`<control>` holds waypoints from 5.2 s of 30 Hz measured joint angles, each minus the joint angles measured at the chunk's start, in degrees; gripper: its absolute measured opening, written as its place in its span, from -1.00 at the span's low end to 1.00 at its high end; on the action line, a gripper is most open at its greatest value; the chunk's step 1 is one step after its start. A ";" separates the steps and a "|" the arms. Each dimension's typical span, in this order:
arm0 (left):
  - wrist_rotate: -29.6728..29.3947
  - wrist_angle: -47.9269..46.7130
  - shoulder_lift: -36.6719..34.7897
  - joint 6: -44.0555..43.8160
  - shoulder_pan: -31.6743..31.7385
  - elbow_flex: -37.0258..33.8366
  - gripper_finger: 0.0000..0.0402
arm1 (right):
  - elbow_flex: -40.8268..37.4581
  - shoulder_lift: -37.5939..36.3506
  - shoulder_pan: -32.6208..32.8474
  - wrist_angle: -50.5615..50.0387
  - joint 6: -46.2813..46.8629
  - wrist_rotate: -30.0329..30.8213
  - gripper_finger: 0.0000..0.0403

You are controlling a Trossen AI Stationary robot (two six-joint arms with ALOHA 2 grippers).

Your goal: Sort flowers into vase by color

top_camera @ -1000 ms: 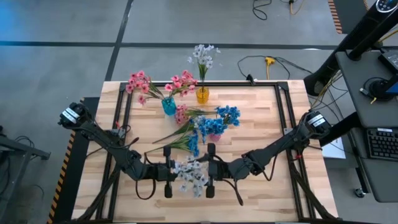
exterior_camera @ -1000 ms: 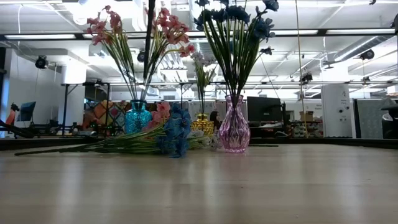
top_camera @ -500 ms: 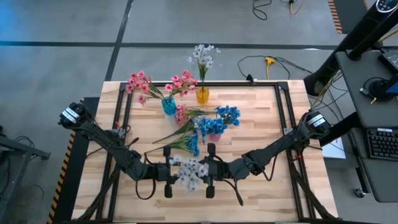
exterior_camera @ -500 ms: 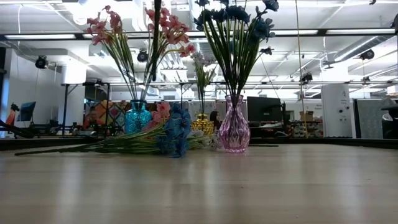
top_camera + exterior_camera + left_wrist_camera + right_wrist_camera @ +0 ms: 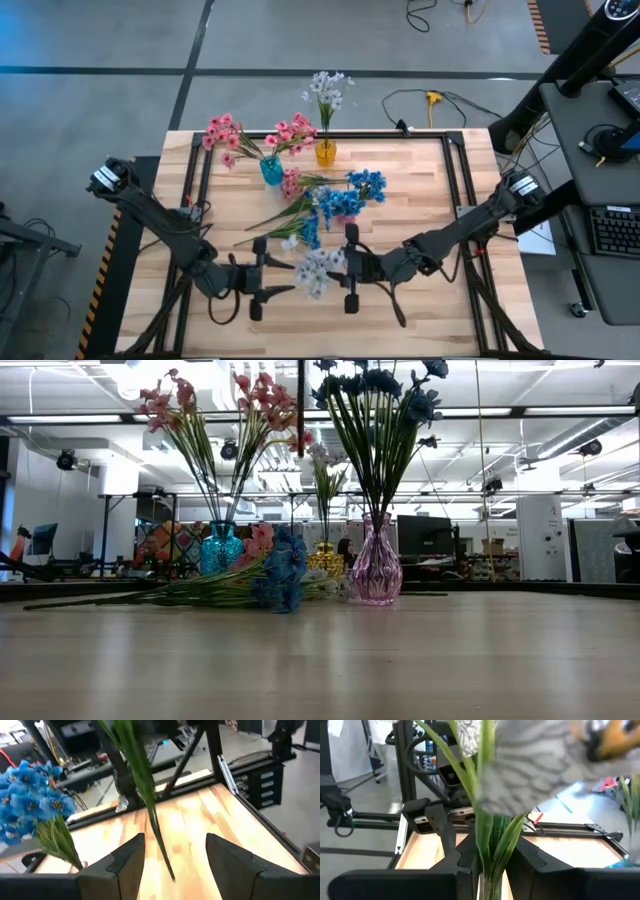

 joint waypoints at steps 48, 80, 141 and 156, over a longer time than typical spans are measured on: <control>-22.51 -27.41 -23.52 5.74 -0.94 0.02 -0.06 | 13.14 -24.32 -32.53 -10.70 -16.22 -1.90 -0.83; -22.69 -28.11 -23.61 12.35 -0.94 1.64 -0.06 | -16.79 -24.28 -68.22 9.26 -3.58 -47.80 -0.84; -22.69 -28.56 -23.76 14.31 -0.65 1.49 -0.06 | -18.78 -0.32 -68.40 36.03 0.62 -58.05 -0.83; -22.69 -28.56 -23.76 14.31 -0.65 1.49 -0.06 | -18.78 0.33 -68.37 36.68 -0.35 -58.05 -0.83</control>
